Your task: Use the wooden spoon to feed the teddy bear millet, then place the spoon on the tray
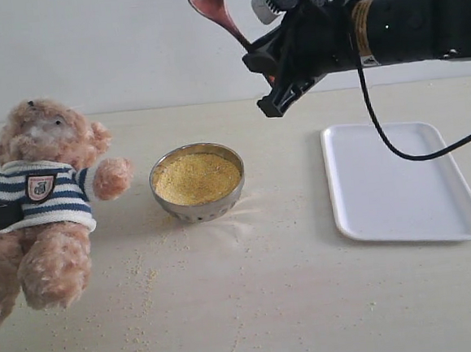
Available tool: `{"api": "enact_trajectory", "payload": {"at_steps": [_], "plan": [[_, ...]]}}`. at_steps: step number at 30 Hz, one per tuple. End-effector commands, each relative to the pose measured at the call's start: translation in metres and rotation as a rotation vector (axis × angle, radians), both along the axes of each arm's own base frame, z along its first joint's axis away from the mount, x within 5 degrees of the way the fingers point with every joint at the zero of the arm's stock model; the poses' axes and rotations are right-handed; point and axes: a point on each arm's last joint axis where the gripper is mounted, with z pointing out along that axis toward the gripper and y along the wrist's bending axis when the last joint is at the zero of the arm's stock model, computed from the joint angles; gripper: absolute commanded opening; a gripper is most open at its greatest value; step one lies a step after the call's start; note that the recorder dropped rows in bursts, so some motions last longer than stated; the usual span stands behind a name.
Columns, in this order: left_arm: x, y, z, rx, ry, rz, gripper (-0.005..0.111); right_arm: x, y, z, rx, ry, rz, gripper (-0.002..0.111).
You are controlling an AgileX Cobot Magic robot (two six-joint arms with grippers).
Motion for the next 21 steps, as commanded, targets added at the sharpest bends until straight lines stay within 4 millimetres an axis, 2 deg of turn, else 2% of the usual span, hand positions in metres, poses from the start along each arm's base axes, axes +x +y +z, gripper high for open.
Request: {"api": "enact_trajectory", "payload": {"at_steps": [1, 6, 15, 21], "plan": [[0.001, 0.000, 0.002, -0.018, -0.015, 0.005, 0.005, 0.006, -0.003, -0.004, -0.058, 0.073, 0.011, 0.000], [0.001, 0.000, 0.002, -0.018, -0.015, 0.005, 0.005, 0.020, -0.014, -0.011, -0.151, 0.003, -0.132, 0.000], [0.001, 0.000, 0.002, -0.018, -0.015, 0.005, 0.005, 0.022, -0.010, -0.040, -0.168, 0.063, 0.086, 0.000], [0.001, 0.000, 0.002, -0.018, -0.015, 0.005, 0.005, 0.028, -0.018, -0.046, -0.191, 0.061, 0.055, 0.000]]}}
